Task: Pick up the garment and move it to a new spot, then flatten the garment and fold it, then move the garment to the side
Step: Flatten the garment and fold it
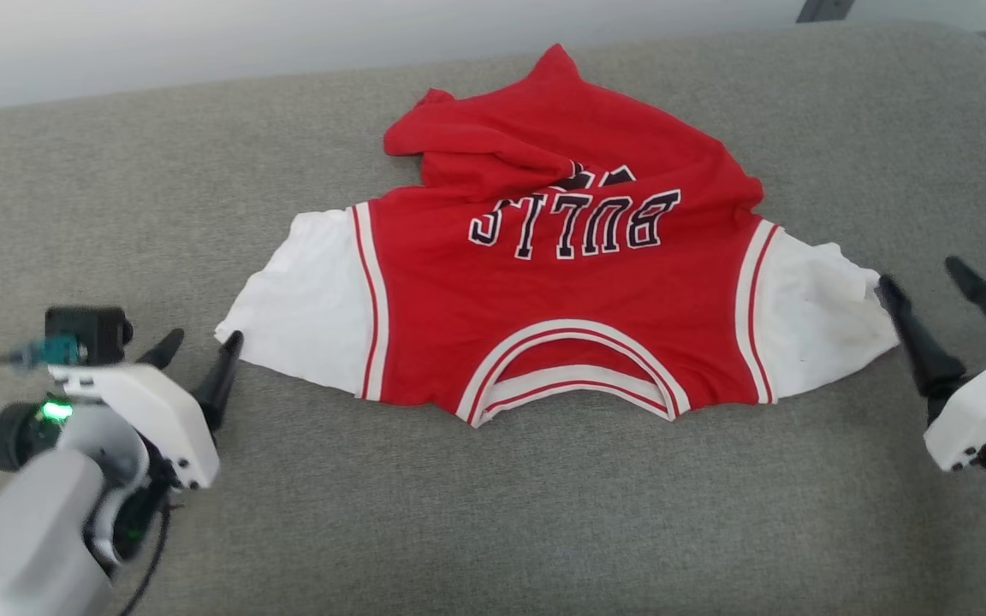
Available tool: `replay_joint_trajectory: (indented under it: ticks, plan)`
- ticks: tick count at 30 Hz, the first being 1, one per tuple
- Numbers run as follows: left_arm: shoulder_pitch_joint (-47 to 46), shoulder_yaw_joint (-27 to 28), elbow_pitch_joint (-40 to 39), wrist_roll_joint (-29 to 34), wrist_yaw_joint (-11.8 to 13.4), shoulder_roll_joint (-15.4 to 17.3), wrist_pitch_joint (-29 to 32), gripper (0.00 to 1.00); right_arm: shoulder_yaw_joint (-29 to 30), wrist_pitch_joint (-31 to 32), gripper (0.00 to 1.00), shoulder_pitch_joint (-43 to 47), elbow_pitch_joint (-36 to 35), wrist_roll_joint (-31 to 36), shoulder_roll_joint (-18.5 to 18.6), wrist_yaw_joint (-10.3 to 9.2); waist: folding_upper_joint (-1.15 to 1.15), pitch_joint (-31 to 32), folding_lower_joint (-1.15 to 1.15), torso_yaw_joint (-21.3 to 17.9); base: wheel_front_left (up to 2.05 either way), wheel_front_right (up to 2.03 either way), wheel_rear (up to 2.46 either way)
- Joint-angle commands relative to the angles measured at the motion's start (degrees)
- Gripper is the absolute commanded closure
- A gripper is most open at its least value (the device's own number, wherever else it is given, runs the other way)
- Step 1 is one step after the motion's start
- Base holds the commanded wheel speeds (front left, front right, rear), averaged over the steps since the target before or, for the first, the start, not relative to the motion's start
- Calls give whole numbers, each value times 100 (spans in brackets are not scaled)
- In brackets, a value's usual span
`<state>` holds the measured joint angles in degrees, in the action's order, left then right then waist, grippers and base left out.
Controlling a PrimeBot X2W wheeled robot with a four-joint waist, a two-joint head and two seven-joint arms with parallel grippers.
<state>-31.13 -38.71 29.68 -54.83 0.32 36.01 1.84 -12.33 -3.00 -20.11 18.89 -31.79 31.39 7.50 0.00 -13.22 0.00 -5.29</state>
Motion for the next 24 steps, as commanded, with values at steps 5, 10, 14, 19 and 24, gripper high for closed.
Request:
replay_joint_trajectory:
  ticks: [5, 10, 14, 19, 24]
  plan:
    - [569, 135, -237, 269, 382, -265, -1202, 0, -606, 665, 0, 247, -474, -73, 503, -2, 0, 102, 0, 193, 0, 0, 0]
    - [969, 372, -592, 555, 607, -722, -1685, 0, -1153, 1447, 0, 428, -816, -329, 1141, -3, 0, 58, 0, 486, 0, 0, 0]
    - [1351, 1097, -1261, 1284, 690, -1204, -1704, 0, -1335, 1803, 0, 476, -981, -431, 1525, -2, 0, -45, 0, 756, 0, 0, 0]
    - [1921, 1925, -1954, 2388, 612, -1888, -1707, 0, -1519, 2054, 0, 383, -939, -500, 1781, -2, 0, -175, 0, 1050, 0, 0, 0]
    - [2342, 2493, -2236, 3277, 250, -2516, -1708, 0, -1900, 2509, 0, 191, -587, -503, 2072, -8, 0, -360, 0, 1310, 0, 0, 0]
